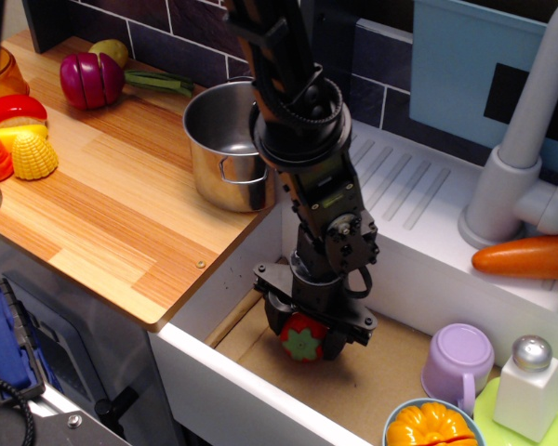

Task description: Put strawberry in pot

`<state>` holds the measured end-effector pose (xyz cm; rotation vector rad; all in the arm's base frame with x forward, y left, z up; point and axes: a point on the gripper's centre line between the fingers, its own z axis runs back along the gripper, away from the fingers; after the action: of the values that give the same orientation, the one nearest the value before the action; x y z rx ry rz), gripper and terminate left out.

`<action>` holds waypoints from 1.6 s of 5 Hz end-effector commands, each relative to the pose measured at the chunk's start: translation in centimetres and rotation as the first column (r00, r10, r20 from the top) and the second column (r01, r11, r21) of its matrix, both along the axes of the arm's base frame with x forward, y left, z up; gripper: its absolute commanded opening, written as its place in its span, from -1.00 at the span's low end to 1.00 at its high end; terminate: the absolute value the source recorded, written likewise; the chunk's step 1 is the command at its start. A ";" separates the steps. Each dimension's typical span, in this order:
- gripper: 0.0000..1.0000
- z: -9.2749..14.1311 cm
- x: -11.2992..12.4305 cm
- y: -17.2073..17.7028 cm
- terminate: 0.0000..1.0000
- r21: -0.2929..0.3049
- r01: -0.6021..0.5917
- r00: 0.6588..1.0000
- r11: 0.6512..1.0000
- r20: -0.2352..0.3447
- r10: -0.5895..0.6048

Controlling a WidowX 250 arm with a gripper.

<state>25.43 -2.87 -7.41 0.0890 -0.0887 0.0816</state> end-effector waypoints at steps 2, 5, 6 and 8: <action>-1.00 9.9 0.5 0.7 -1.00 0.112 -0.003 0.999 0.994 0.032 0.000; -1.00 19.1 6.1 7.1 -1.00 0.235 0.213 0.972 0.948 0.043 -0.229; -1.00 19.7 6.9 8.9 -1.00 0.242 0.278 0.955 0.930 0.035 -0.294; 1.00 18.8 7.2 10.6 -1.00 0.210 0.358 0.920 0.910 0.085 -0.382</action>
<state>32.48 7.24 10.15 0.2438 -0.2012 -0.3164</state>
